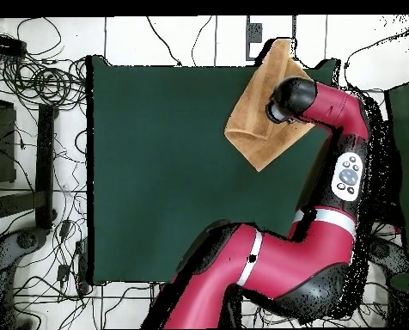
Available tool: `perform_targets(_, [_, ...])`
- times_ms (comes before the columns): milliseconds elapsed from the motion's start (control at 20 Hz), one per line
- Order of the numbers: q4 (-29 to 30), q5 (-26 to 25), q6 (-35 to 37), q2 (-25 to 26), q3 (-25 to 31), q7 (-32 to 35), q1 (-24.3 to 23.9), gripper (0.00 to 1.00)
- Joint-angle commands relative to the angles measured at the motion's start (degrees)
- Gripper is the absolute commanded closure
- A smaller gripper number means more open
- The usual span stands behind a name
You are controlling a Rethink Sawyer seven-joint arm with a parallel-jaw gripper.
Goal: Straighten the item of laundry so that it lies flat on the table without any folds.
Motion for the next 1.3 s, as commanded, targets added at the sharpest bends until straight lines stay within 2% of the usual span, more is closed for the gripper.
perform_targets(50, [-7.2, 6.1, -3.3, 11.2, 6.1, 23.9, 3.8, 0.00])
perform_targets(200, [-12.2, 7.4, 0.0, 13.7, 3.8, 26.7, 4.5, 0.00])
perform_targets(300, [-13.4, 8.6, 0.7, 14.5, 4.4, 24.8, 4.4, 0.00])
perform_targets(550, [-12.8, 12.0, -1.9, 15.4, 9.5, 12.7, 2.6, 0.00])
perform_targets(700, [-11.3, 14.4, -0.5, 14.9, 10.1, 11.7, 2.4, 0.00])
perform_targets(900, [-5.7, 17.2, 3.0, 11.6, 11.2, 11.2, 2.0, 0.00])
perform_targets(1300, [14.5, 16.1, 4.8, -0.3, 8.4, 6.5, 0.0, 0.00])
